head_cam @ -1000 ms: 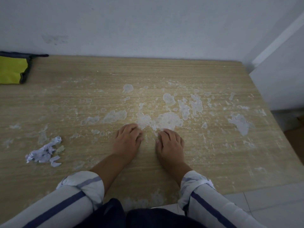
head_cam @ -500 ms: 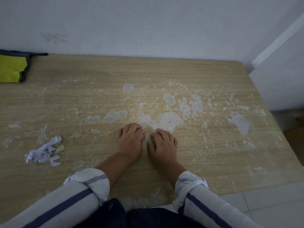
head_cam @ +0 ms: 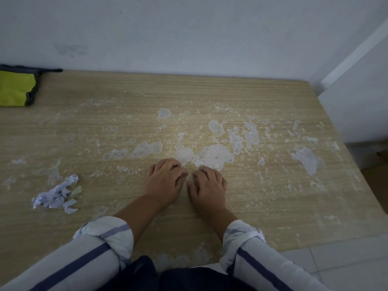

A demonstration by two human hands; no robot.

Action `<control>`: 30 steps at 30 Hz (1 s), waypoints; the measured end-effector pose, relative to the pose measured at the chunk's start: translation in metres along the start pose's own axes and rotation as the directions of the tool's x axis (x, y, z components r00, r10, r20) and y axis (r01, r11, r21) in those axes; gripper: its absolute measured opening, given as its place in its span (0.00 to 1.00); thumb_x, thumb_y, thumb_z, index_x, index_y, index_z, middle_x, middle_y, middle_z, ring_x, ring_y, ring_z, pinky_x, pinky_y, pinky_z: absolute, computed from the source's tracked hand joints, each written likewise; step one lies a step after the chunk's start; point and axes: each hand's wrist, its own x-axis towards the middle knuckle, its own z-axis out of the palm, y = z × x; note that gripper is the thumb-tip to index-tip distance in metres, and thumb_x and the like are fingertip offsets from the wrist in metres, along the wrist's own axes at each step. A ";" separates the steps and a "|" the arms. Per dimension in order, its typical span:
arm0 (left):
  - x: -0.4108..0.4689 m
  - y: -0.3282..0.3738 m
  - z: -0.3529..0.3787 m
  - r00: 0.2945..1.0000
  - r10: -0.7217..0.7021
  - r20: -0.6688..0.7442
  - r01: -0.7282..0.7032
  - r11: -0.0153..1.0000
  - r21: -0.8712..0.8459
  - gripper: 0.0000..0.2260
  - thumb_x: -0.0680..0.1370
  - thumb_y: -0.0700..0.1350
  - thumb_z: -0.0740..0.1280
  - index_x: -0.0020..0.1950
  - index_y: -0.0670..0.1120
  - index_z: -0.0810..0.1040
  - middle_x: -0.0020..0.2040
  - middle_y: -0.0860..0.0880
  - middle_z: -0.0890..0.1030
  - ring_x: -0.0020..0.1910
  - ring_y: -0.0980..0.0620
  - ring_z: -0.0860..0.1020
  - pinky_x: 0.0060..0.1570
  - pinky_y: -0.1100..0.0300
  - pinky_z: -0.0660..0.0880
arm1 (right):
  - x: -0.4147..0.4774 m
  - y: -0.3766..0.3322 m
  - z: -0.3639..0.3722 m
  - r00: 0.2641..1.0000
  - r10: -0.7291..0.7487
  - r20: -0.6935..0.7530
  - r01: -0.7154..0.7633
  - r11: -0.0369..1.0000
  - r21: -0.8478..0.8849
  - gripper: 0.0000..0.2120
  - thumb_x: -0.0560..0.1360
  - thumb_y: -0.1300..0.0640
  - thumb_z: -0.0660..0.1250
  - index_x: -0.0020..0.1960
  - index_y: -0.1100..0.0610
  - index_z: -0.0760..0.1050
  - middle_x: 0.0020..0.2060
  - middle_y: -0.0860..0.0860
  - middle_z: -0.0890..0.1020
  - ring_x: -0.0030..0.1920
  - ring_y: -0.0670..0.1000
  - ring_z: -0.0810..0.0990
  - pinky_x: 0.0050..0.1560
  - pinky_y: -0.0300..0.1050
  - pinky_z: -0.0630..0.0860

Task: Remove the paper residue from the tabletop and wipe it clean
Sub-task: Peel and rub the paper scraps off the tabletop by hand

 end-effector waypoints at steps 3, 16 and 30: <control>0.001 0.001 0.003 0.999 -0.013 -0.047 0.014 1.000 0.016 0.16 0.75 0.56 0.54 0.48 0.54 0.80 0.54 0.54 0.76 0.59 0.50 0.70 0.56 0.56 0.60 | 0.000 0.000 0.000 1.000 -0.002 -0.020 0.002 1.000 -0.001 0.20 0.74 0.43 0.54 0.60 0.52 0.73 0.63 0.50 0.73 0.66 0.54 0.67 0.64 0.53 0.60; 0.002 0.014 0.004 0.996 -0.064 -0.056 0.063 0.998 -0.029 0.17 0.75 0.54 0.47 0.43 0.53 0.75 0.45 0.55 0.78 0.53 0.50 0.70 0.52 0.57 0.58 | 0.001 -0.003 -0.003 1.000 0.029 -0.013 -0.028 0.998 0.056 0.21 0.73 0.42 0.53 0.58 0.52 0.74 0.62 0.49 0.74 0.65 0.53 0.66 0.64 0.54 0.60; -0.007 0.018 0.000 0.989 -0.136 -0.051 0.116 0.952 -0.284 0.10 0.73 0.47 0.58 0.43 0.48 0.79 0.44 0.52 0.80 0.52 0.49 0.73 0.52 0.59 0.60 | 0.024 -0.032 -0.034 0.752 0.455 0.477 -0.630 0.284 0.723 0.05 0.75 0.64 0.60 0.49 0.59 0.73 0.40 0.61 0.84 0.32 0.54 0.81 0.34 0.47 0.79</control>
